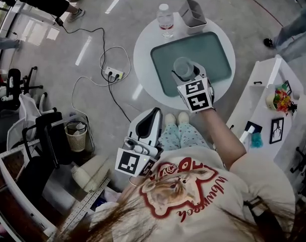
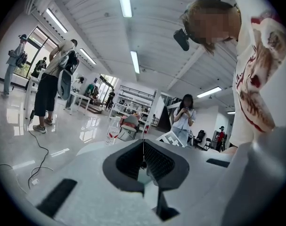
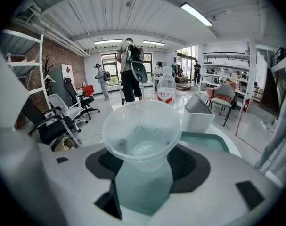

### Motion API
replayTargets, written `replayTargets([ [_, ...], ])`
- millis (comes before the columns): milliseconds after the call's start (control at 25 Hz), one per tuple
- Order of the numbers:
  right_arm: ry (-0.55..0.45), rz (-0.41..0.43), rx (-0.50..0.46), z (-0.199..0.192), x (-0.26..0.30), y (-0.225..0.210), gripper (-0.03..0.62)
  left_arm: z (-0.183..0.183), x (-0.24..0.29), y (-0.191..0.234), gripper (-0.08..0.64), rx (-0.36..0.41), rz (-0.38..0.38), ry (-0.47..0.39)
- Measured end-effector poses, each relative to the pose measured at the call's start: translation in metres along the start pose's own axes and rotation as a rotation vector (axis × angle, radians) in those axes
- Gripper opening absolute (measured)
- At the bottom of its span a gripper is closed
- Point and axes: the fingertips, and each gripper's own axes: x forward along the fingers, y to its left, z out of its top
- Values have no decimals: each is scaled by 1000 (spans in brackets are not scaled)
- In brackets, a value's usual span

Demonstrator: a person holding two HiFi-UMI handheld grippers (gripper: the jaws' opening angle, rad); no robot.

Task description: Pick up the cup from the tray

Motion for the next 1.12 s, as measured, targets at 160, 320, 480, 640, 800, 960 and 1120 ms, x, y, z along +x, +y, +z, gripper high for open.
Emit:
replayTargets([
  [160, -8, -15, -47, 7, -14, 1, 273, -2, 0, -3, 15, 1, -15, 4],
  [320, -22, -7, -52, 12, -27, 8, 273, 0, -2, -4, 15, 9, -22, -1],
  [480, -32, 2, -58, 16, -38, 14, 273, 4, -1, -7, 15, 16, -34, -12],
  [640, -31, 21, -48, 18, -49, 21, 273, 8, 0, -8, 15, 27, -45, -21],
  [800, -37, 27, -47, 24, -60, 25, 273, 12, -1, -7, 15, 36, -49, -24],
  [960, -44, 33, -39, 30, -72, 25, 273, 12, 0, -8, 15, 41, -59, -23],
  [1120, -57, 36, -46, 38, -82, 26, 273, 13, 2, -9, 15, 44, -71, -23],
])
